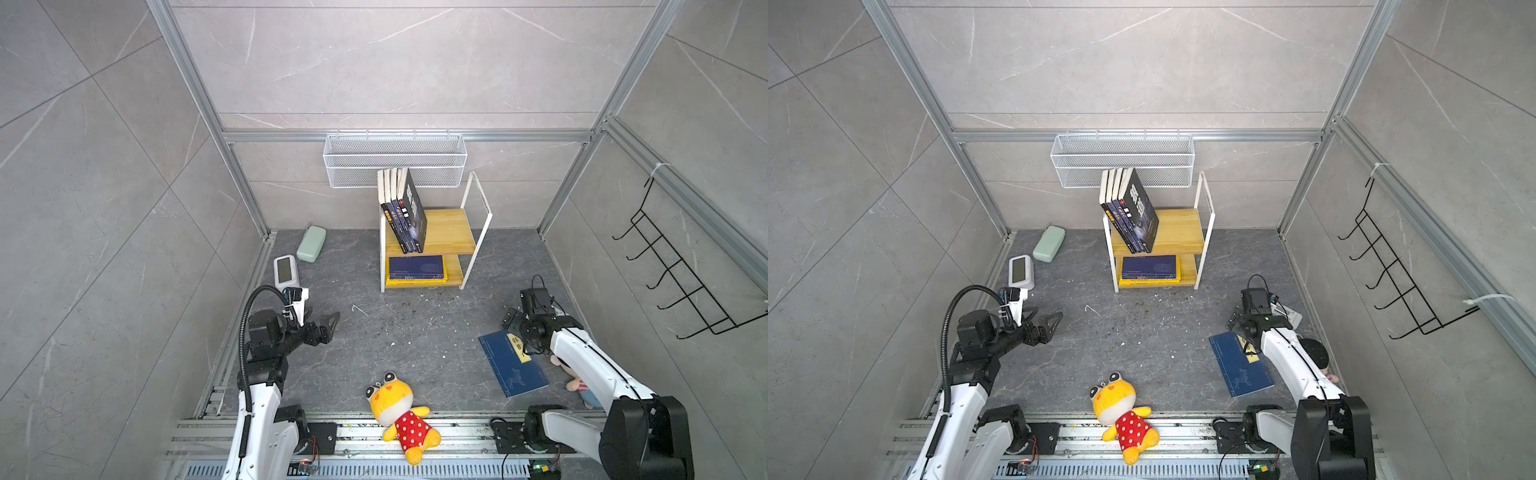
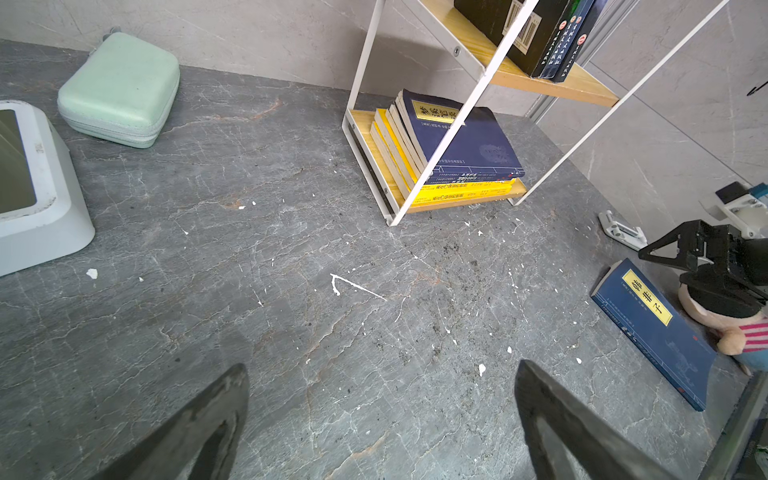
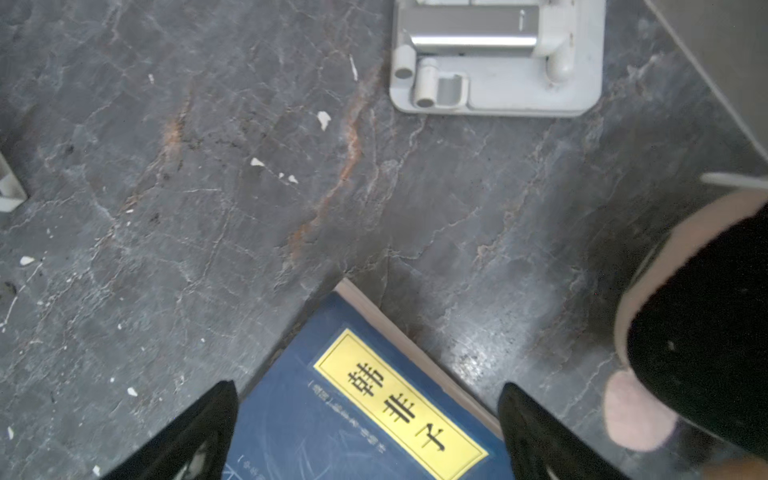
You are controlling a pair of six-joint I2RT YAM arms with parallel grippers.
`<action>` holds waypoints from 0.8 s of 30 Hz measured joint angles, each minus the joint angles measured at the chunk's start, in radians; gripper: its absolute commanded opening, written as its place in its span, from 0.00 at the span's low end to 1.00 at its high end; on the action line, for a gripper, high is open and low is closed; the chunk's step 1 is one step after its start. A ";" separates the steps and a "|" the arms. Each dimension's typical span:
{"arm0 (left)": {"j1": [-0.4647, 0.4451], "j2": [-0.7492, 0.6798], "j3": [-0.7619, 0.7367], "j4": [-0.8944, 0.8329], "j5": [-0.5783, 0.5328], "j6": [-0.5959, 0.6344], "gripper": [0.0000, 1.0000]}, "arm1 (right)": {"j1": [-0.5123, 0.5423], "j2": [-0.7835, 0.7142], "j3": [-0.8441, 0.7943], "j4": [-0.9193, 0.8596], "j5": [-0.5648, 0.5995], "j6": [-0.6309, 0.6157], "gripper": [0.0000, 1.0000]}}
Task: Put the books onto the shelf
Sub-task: 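Push the dark-blue yellow-label book across the floor with the right gripper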
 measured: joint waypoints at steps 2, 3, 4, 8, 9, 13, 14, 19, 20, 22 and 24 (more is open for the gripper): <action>0.000 0.001 0.000 0.000 0.000 0.000 1.00 | -0.056 0.039 -0.003 0.005 -0.060 0.000 0.99; 0.000 0.002 0.000 0.000 0.000 0.000 1.00 | -0.072 0.058 -0.005 0.005 -0.082 0.000 0.99; 0.000 0.003 0.000 0.000 -0.001 0.000 1.00 | -0.085 0.077 -0.011 0.006 -0.106 -0.001 0.99; 0.000 0.005 0.000 0.000 0.000 0.000 1.00 | -0.090 0.108 -0.037 0.013 -0.184 -0.004 0.99; 0.000 0.005 0.000 0.000 0.000 0.000 1.00 | -0.090 0.112 -0.039 0.016 -0.200 -0.004 0.99; 0.000 0.010 0.000 0.000 -0.001 0.000 1.00 | -0.086 0.142 -0.042 0.049 -0.274 -0.003 0.98; 0.000 0.010 0.000 0.000 -0.001 0.000 1.00 | -0.081 0.150 -0.038 0.055 -0.278 -0.002 0.97; 0.000 0.014 0.000 0.000 -0.001 0.000 1.00 | -0.010 0.197 -0.022 0.166 -0.341 0.047 0.91; 0.000 0.014 0.000 0.000 -0.001 0.000 1.00 | 0.011 0.203 -0.022 0.190 -0.349 0.060 0.91; 0.000 0.014 0.000 0.001 0.000 0.000 1.00 | 0.075 0.218 -0.022 0.245 -0.362 0.096 0.92; 0.000 0.016 0.000 0.001 0.002 0.000 1.00 | 0.127 0.224 -0.021 0.272 -0.367 0.122 0.93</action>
